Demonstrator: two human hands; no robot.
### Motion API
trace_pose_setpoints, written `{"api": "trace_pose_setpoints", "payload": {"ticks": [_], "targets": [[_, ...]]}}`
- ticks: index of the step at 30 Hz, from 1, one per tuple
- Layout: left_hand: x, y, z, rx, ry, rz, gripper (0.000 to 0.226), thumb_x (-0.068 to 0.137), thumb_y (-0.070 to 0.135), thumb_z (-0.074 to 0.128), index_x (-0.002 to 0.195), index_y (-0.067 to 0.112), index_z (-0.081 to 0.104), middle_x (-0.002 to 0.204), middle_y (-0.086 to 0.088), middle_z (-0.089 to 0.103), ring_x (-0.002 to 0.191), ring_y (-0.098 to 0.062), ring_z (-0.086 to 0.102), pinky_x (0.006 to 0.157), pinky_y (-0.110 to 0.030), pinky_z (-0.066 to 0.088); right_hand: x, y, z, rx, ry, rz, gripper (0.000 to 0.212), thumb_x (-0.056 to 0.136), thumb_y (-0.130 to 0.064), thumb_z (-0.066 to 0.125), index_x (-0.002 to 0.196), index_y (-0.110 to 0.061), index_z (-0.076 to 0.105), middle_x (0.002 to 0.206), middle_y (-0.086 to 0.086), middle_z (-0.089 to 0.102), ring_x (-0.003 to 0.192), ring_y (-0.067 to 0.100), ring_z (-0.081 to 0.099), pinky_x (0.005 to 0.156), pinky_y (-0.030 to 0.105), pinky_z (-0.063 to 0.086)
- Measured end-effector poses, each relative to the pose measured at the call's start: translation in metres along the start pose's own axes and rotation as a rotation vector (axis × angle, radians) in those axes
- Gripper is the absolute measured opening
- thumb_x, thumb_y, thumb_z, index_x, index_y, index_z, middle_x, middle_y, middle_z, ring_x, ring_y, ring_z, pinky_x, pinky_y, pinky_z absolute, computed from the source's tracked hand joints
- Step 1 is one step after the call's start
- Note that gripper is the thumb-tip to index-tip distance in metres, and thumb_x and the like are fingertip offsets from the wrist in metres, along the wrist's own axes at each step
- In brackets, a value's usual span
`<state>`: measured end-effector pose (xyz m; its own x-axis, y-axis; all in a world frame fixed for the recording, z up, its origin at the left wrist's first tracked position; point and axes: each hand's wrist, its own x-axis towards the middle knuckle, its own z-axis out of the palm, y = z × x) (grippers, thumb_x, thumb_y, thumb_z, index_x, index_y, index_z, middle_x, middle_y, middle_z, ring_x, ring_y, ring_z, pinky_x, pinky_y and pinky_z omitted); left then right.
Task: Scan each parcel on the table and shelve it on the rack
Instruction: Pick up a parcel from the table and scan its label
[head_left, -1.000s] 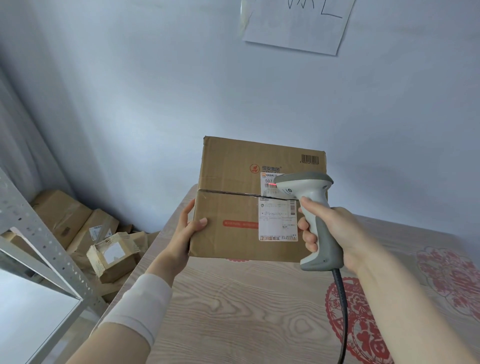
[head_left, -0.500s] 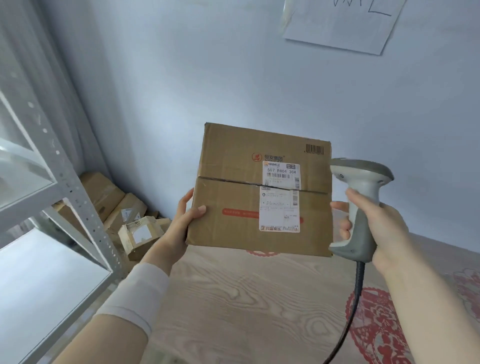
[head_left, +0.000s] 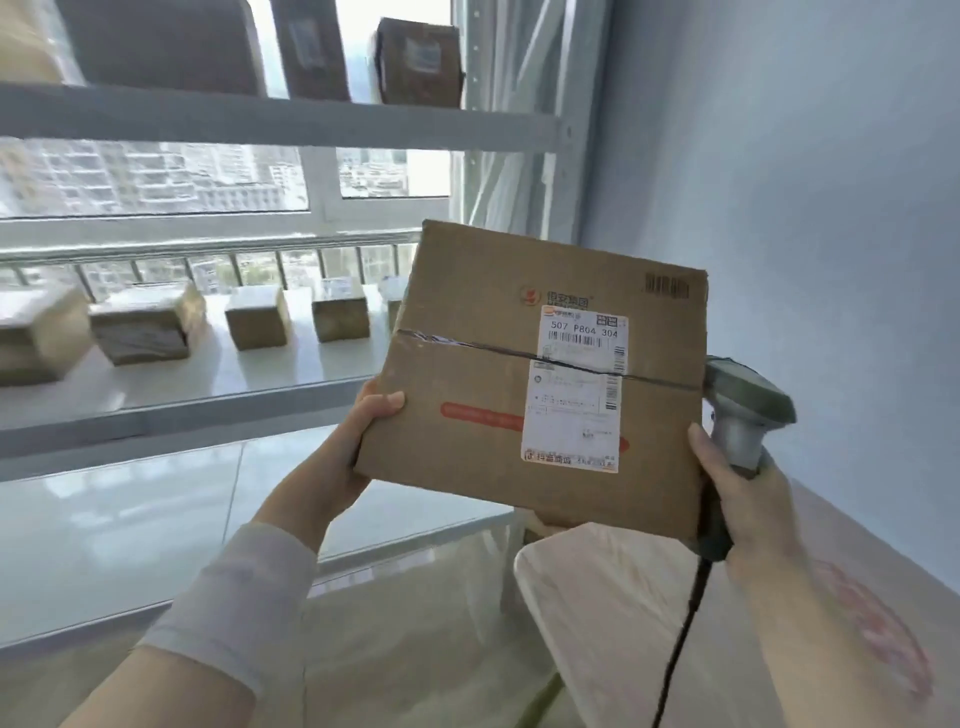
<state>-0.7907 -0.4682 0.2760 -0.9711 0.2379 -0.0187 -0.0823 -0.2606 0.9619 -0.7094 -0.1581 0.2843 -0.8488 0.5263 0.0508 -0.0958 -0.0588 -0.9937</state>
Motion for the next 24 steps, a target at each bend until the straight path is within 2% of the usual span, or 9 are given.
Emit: {"api": "trace_pose_setpoints", "payload": {"ticks": [2, 6, 8, 10, 12, 15, 18, 20, 24], "targets": [[-0.024, 0.024, -0.036, 0.006, 0.087, 0.059, 0.091, 0.053, 0.046, 0.067, 0.135, 0.013, 0.045, 0.113, -0.007, 0.064, 0.089, -0.016, 0.064, 0.065, -0.024, 0.053, -0.003, -0.005, 0.043, 0.008, -0.109, -0.022, 0.049, 0.055, -0.058, 0.069, 0.093, -0.029, 0.058, 0.099, 0.003, 0.068, 0.088, 0.025, 0.065, 0.081, 0.042, 0.053], [-0.067, 0.066, -0.103, 0.020, 0.213, 0.223, 0.071, 0.064, 0.052, 0.063, 0.127, 0.019, 0.056, 0.114, -0.004, 0.068, 0.098, -0.015, 0.066, 0.075, -0.025, 0.054, -0.013, -0.017, 0.135, 0.082, -0.326, -0.026, 0.055, 0.053, -0.056, 0.074, 0.097, -0.026, 0.062, 0.092, 0.000, 0.074, 0.079, 0.020, 0.071, 0.067, 0.034, 0.057], [-0.086, 0.085, -0.138, 0.004, 0.283, 0.302, 0.052, 0.071, 0.054, 0.059, 0.115, 0.027, 0.066, 0.109, 0.000, 0.071, 0.095, -0.011, 0.068, 0.070, -0.021, 0.054, -0.023, -0.024, 0.182, 0.107, -0.424, -0.026, 0.064, 0.049, -0.057, 0.076, 0.102, -0.023, 0.063, 0.086, -0.004, 0.075, 0.076, 0.017, 0.072, 0.064, 0.035, 0.059], [-0.105, 0.103, -0.175, 0.003, 0.369, 0.375, 0.043, 0.074, 0.056, 0.057, 0.107, 0.032, 0.070, 0.105, 0.003, 0.072, 0.092, -0.009, 0.068, 0.067, -0.020, 0.055, -0.036, -0.032, 0.228, 0.135, -0.516, -0.024, 0.075, 0.047, -0.055, 0.076, 0.111, -0.019, 0.062, 0.092, -0.002, 0.074, 0.082, 0.020, 0.071, 0.065, 0.034, 0.058], [-0.125, 0.121, -0.213, 0.011, 0.442, 0.422, 0.043, 0.073, 0.058, 0.057, 0.106, 0.033, 0.071, 0.104, 0.003, 0.072, 0.092, -0.010, 0.068, 0.067, -0.021, 0.055, -0.051, -0.039, 0.276, 0.161, -0.595, -0.028, 0.075, 0.050, -0.049, 0.077, 0.115, -0.016, 0.059, 0.099, 0.003, 0.072, 0.087, 0.022, 0.070, 0.064, 0.032, 0.056], [-0.153, 0.146, -0.271, 0.001, 0.528, 0.476, 0.044, 0.076, 0.057, 0.057, 0.106, 0.029, 0.071, 0.105, 0.001, 0.072, 0.093, -0.012, 0.068, 0.069, -0.023, 0.055, -0.075, -0.052, 0.347, 0.166, -0.692, -0.072, 0.063, 0.057, -0.042, 0.076, 0.111, -0.013, 0.059, 0.095, 0.000, 0.071, 0.078, 0.013, 0.069, 0.052, 0.021, 0.053], [-0.177, 0.168, -0.318, 0.006, 0.596, 0.540, 0.044, 0.078, 0.056, 0.056, 0.106, 0.027, 0.071, 0.106, -0.001, 0.072, 0.093, -0.013, 0.069, 0.070, -0.023, 0.055, -0.097, -0.063, 0.409, 0.175, -0.791, -0.108, 0.048, 0.068, -0.034, 0.076, 0.109, -0.015, 0.058, 0.093, -0.004, 0.069, 0.076, 0.011, 0.067, 0.052, 0.022, 0.052], [-0.190, 0.179, -0.341, 0.003, 0.625, 0.570, 0.041, 0.078, 0.055, 0.057, 0.104, 0.027, 0.072, 0.103, 0.000, 0.073, 0.091, -0.012, 0.069, 0.069, -0.023, 0.055, -0.110, -0.071, 0.442, 0.183, -0.872, -0.118, 0.055, 0.061, -0.035, 0.076, 0.109, -0.015, 0.057, 0.097, -0.001, 0.068, 0.075, 0.015, 0.068, 0.053, 0.027, 0.052], [-0.209, 0.196, -0.377, 0.009, 0.707, 0.624, 0.047, 0.080, 0.057, 0.058, 0.117, 0.030, 0.065, 0.112, 0.002, 0.070, 0.098, -0.013, 0.067, 0.073, -0.023, 0.055, -0.125, -0.082, 0.489, 0.229, -1.035, -0.113, 0.064, 0.056, -0.032, 0.076, 0.114, -0.013, 0.056, 0.107, 0.000, 0.070, 0.072, 0.011, 0.071, 0.050, 0.027, 0.053]]}}
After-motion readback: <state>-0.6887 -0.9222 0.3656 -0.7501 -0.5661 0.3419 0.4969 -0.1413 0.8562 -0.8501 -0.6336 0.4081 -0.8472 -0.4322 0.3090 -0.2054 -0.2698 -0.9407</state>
